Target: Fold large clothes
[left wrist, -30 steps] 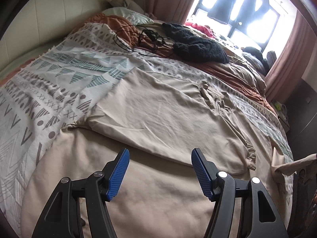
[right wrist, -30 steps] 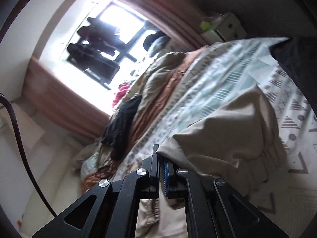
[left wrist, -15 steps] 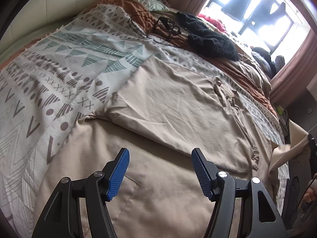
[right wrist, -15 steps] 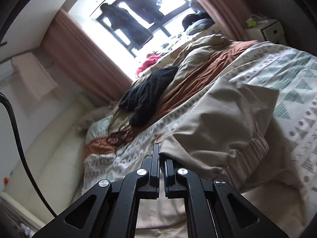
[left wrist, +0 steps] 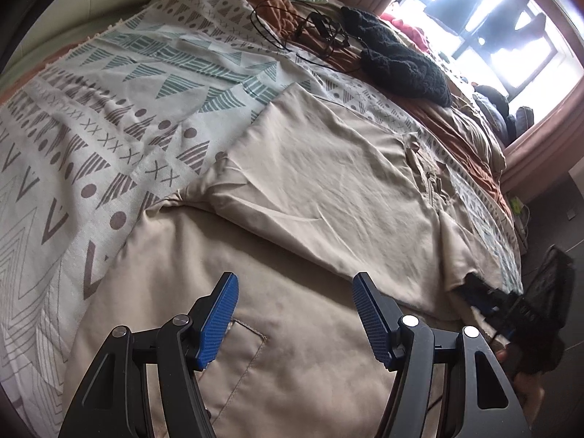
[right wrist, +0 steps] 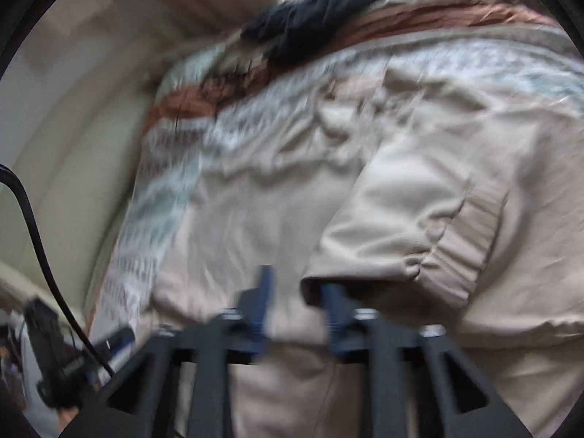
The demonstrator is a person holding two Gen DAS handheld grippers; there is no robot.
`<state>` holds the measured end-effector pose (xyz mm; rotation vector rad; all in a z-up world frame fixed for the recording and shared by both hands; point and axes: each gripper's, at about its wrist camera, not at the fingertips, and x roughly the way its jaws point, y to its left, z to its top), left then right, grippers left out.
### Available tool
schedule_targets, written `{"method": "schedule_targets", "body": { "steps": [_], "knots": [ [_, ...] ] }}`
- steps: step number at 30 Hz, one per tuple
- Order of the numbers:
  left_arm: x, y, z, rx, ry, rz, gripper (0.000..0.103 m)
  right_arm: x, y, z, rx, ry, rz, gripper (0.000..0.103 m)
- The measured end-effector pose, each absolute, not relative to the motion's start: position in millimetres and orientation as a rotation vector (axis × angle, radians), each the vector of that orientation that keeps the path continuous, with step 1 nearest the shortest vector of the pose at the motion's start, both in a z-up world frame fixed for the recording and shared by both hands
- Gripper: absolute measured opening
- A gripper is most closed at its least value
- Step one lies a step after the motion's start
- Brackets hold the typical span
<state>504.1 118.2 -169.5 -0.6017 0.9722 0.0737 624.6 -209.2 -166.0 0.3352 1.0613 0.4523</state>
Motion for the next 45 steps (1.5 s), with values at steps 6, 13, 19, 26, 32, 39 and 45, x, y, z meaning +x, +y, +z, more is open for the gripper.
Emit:
{"method": "schedule_targets", "body": {
  "steps": [6,13,19,26,32,39,45],
  "knots": [
    [492.1,126.2,-149.1,-0.603,0.924,0.097,0.066,607.4,-222.7,-176.3,0.384,1.098,0.43,0.063],
    [472.4,127.4,-135.8,-0.577,0.845,0.145,0.066,577.7,-276.2,-138.4,0.392,0.981,0.357,0.068],
    [471.8,122.9,-141.9,-0.573,0.882,0.163,0.066,551.5,-329.0,-116.4,0.387,0.898,0.269,0.068],
    [461.7,117.8,-119.5,-0.569,0.888,0.201,0.066,531.6,-372.9,-107.9,0.364,0.845,0.15,0.068],
    [455.1,95.1,-85.4,-0.482,0.868,0.194,0.066,518.0,-393.6,-114.8,0.351,0.821,0.147,0.068],
    [460.2,61.7,-66.7,-0.411,0.855,0.175,0.066,505.8,-427.1,-141.0,0.377,0.833,0.145,0.068],
    [482.7,21.3,-69.5,-0.387,0.881,0.151,0.066,513.9,-461.9,-157.3,0.435,0.873,0.111,0.068]
  ]
}}
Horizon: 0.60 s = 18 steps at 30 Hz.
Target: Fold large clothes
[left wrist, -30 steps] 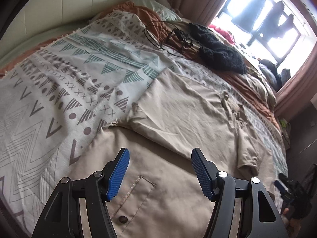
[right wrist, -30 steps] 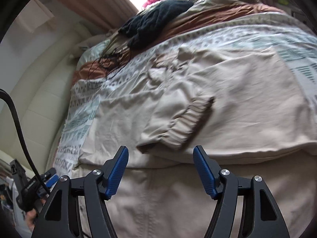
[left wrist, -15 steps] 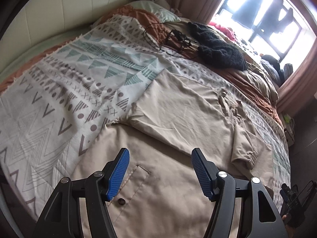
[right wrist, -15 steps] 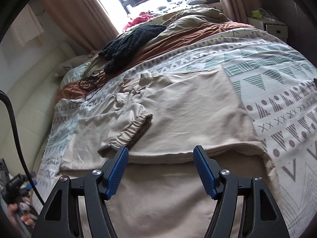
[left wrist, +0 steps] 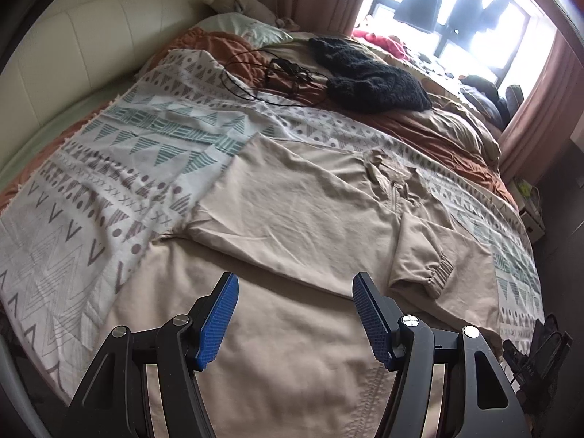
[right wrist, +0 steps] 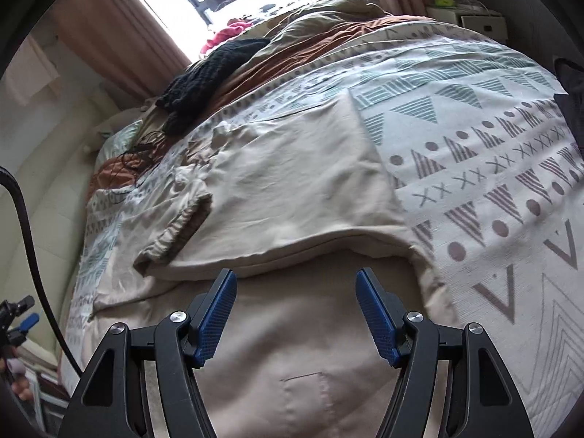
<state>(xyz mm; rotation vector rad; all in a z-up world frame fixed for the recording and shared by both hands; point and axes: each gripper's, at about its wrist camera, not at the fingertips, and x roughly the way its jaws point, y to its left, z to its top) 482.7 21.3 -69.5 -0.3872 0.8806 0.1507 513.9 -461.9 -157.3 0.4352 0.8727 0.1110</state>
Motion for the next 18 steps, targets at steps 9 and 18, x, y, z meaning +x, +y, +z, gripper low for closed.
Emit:
{"method": "schedule_targets", "body": {
  "steps": [9,18],
  "knots": [
    [531.3,-48.2,-92.5,-0.343,0.93,0.069,0.066,529.6,-501.6,-163.3,0.504,0.914,0.086,0.068],
    [581.0,-104.5,-132.7,-0.307,1.002,0.006,0.066,546.6,-528.6,-172.8,0.551,0.968,0.059,0.068]
  ]
}}
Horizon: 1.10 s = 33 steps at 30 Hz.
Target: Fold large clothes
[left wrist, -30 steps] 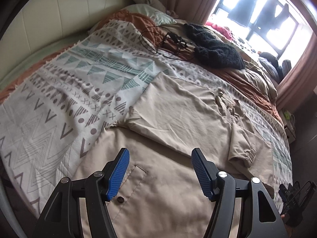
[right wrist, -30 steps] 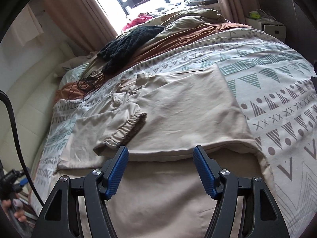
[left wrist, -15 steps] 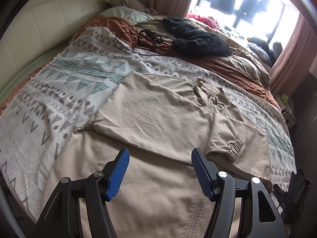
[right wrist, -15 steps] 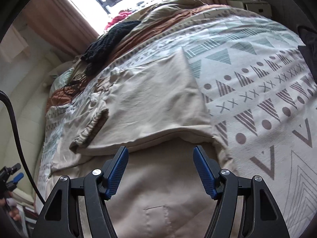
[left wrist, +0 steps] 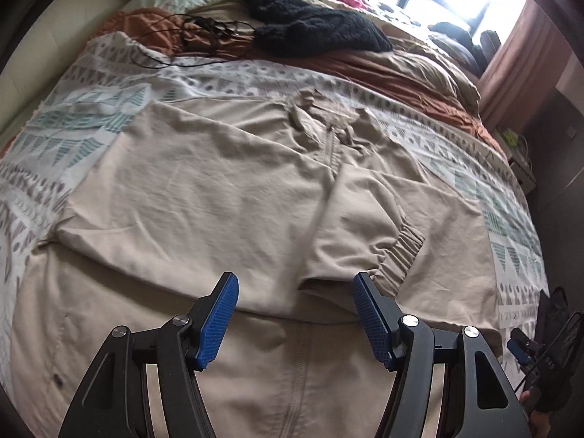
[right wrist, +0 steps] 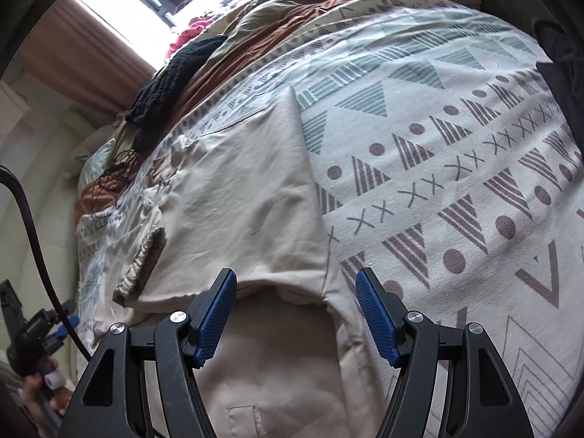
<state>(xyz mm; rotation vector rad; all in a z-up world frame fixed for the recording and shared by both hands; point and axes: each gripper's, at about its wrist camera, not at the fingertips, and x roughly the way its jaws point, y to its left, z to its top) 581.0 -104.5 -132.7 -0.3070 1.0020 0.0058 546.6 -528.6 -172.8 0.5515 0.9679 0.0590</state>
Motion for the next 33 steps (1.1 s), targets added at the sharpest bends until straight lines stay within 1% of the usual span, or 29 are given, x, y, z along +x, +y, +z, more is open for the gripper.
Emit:
{"method": "schedule_targets", "body": {
  "steps": [6,10,12,17,19,21,23,24,25,28,33],
  "knots": [
    [609.0,-154.7,-147.1,-0.218,1.013,-0.069,0.066,546.2,-539.0,-179.5,0.536,1.002,0.047,0.068],
    [627.3,-185.5,-158.0,-0.161,1.026,-0.117,0.066,549.8,-526.2,-179.5,0.387,1.032,0.001,0.068],
    [632.4,-198.4,-165.1,-0.111,1.034,-0.121,0.066,551.4,-522.4,-184.2,0.358,1.056,0.001,0.068],
    [640.6,-215.0,-190.1,-0.026,1.086,-0.098,0.066,556.3,-520.7,-198.1,0.295,1.116,-0.024,0.068],
    [642.6,-216.3,-200.8,0.02,1.094,-0.059,0.066,556.2,-523.2,-198.5,0.268,1.112,-0.054,0.068],
    [640.2,-214.8,-201.8,0.034,1.084,-0.041,0.066,554.7,-534.5,-197.8,0.314,1.091,-0.077,0.068],
    [639.0,-208.6,-198.3,0.022,1.068,-0.021,0.05,554.2,-541.9,-198.8,0.357,1.085,-0.075,0.068],
    [639.7,-201.9,-195.6,0.006,1.066,0.0,0.047,554.0,-544.0,-199.1,0.369,1.081,-0.077,0.068],
    [638.5,-190.4,-189.6,-0.035,1.054,0.017,0.04,554.5,-543.1,-198.9,0.366,1.079,-0.081,0.068],
    [634.5,-156.5,-173.7,-0.151,1.019,0.035,0.035,554.1,-539.1,-198.4,0.331,1.08,-0.096,0.068],
    [629.5,-101.6,-168.5,-0.283,1.005,0.088,0.032,556.1,-541.8,-198.7,0.345,1.077,-0.103,0.068]
  ]
}}
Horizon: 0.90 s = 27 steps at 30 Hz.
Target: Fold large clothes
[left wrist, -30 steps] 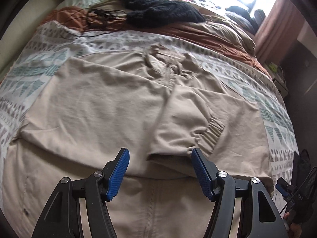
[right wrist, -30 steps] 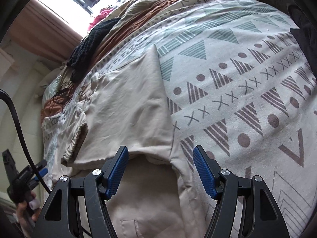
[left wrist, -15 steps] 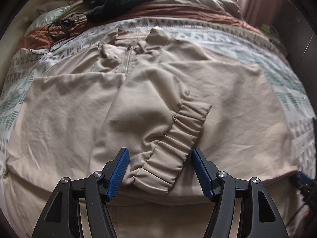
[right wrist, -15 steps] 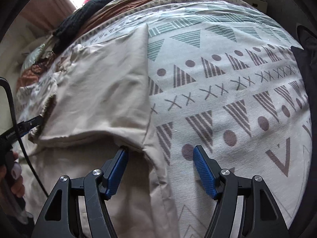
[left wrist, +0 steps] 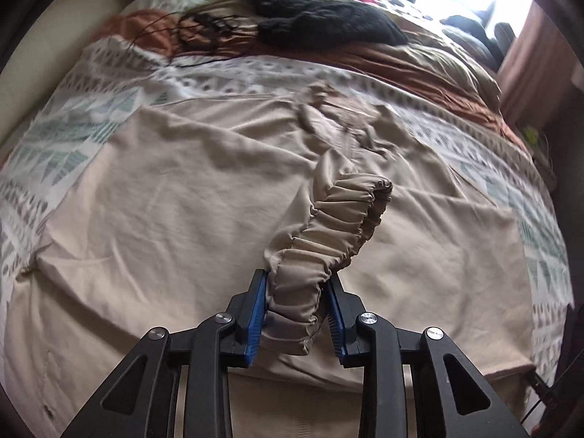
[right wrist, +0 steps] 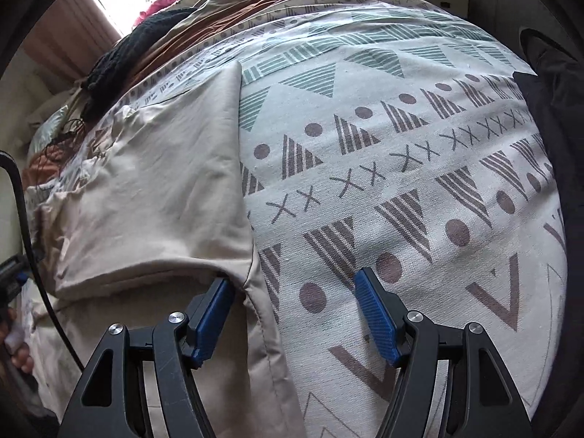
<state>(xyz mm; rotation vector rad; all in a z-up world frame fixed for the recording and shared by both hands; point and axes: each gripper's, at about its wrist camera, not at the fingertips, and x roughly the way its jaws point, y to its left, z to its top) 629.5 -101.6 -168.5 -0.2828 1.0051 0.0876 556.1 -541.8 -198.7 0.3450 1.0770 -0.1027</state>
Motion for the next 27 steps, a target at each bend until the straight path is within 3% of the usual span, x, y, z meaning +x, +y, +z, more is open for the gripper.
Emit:
{"method": "schedule_targets", "body": {
  "steps": [9,15,19,24,27],
  "knots": [
    [622.9,-46.3,-195.0,-0.368,1.042,0.163,0.034,554.8,-537.6,-198.2,0.319,1.072,-0.13,0.068],
    [601.3,-13.7,-172.1,-0.374,1.031,0.164,0.035,555.5,-533.8,-198.6,0.296,1.068,-0.143,0.068],
    [573.4,21.1,-152.9,-0.412,0.992,0.168,0.053,551.2,-529.0,-193.6,0.285,1.042,-0.161,0.068],
    [542.9,57.1,-131.5,-0.408,0.971,0.157,0.057,544.2,-522.4,-182.9,0.325,1.019,-0.162,0.068],
    [521.9,79.5,-118.7,-0.392,0.941,0.148,0.075,531.4,-514.1,-169.8,0.314,0.989,-0.168,0.068]
  ]
}}
